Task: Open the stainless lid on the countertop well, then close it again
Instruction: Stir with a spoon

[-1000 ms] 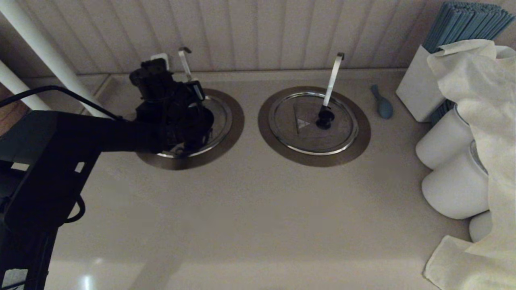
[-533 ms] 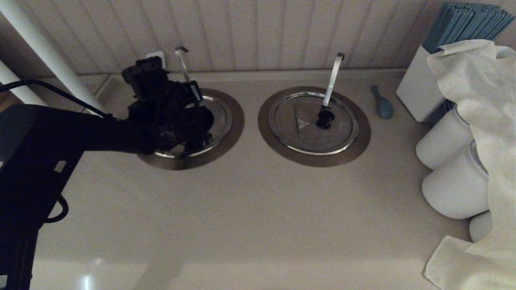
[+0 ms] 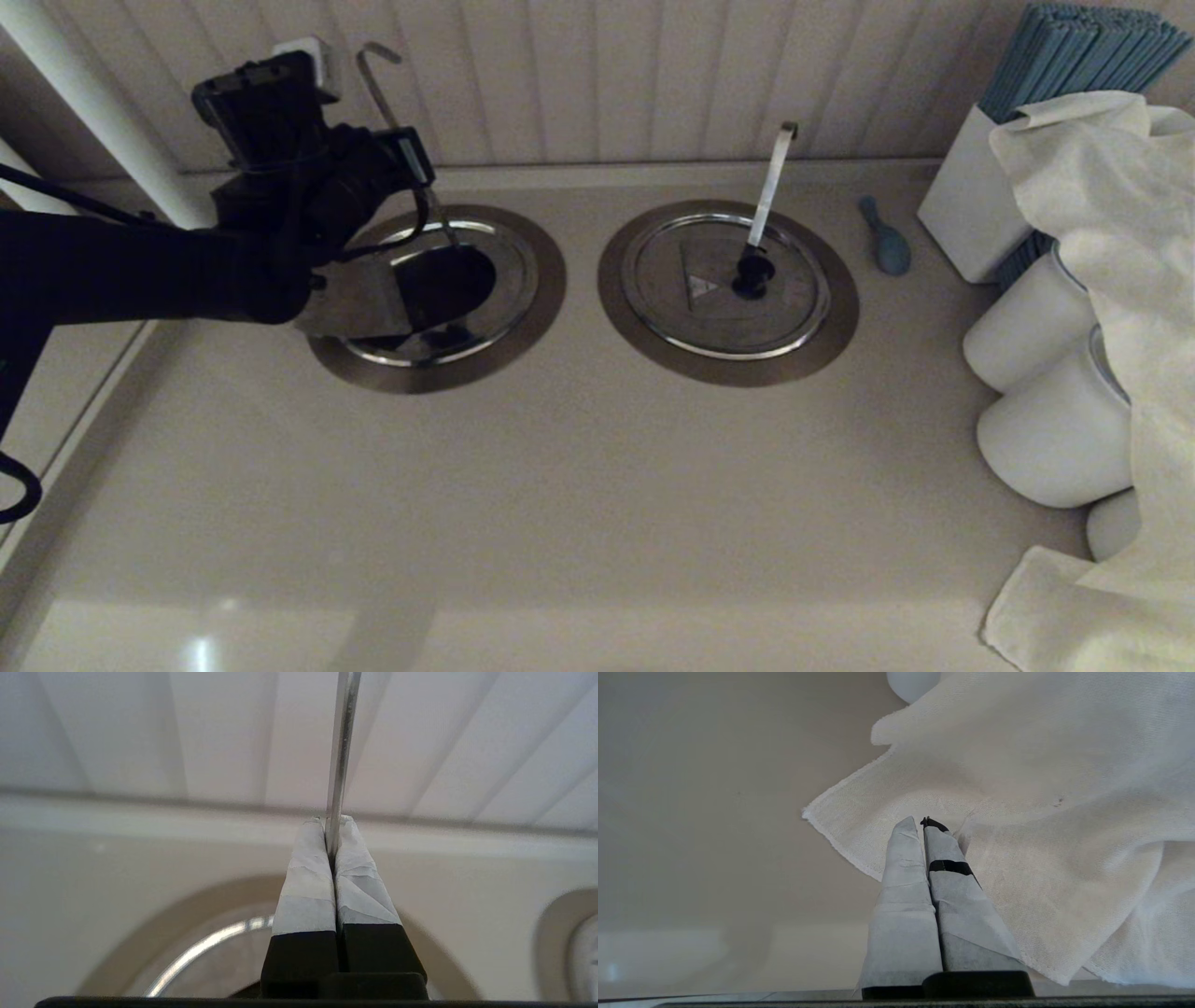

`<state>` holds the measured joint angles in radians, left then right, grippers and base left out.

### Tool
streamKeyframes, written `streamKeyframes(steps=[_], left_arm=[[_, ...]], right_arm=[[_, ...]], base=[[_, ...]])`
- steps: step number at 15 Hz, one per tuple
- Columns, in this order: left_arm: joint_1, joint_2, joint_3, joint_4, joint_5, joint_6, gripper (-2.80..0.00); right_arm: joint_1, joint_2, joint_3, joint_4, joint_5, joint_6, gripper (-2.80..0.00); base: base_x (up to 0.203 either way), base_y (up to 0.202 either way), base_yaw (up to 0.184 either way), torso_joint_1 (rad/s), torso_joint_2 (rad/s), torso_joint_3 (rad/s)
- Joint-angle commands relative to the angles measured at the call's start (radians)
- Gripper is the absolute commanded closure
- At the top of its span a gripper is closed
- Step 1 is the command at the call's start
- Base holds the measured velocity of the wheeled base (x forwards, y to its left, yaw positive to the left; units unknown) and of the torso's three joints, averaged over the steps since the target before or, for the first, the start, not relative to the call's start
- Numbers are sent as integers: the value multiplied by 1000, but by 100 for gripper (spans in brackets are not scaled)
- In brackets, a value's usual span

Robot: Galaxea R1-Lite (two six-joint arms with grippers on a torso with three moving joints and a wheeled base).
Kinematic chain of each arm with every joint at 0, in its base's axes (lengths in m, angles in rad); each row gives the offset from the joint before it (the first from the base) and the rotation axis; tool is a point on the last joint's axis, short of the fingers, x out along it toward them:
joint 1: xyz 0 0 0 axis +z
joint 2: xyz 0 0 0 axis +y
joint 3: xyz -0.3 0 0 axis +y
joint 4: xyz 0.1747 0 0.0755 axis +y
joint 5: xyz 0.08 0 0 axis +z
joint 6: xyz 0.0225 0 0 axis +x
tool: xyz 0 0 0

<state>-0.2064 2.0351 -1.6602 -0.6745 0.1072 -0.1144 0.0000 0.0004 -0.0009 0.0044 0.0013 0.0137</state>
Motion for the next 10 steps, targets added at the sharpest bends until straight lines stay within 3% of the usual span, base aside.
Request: streamKeyframes(steps=[1, 6, 10], left_arm=[[1, -19, 0, -4, 2, -1, 0], [1, -35, 31, 7, -6, 4, 0], [19, -79, 91, 24, -58, 70, 0]], right_arm=[[0, 1, 1, 0, 0, 0, 0], [0, 1, 1, 0, 0, 0, 0], [0, 1, 1, 0, 0, 0, 0]], base=[[0, 0, 0, 0, 0, 0], [0, 0, 0, 0, 0, 0], [0, 0, 0, 0, 0, 0]])
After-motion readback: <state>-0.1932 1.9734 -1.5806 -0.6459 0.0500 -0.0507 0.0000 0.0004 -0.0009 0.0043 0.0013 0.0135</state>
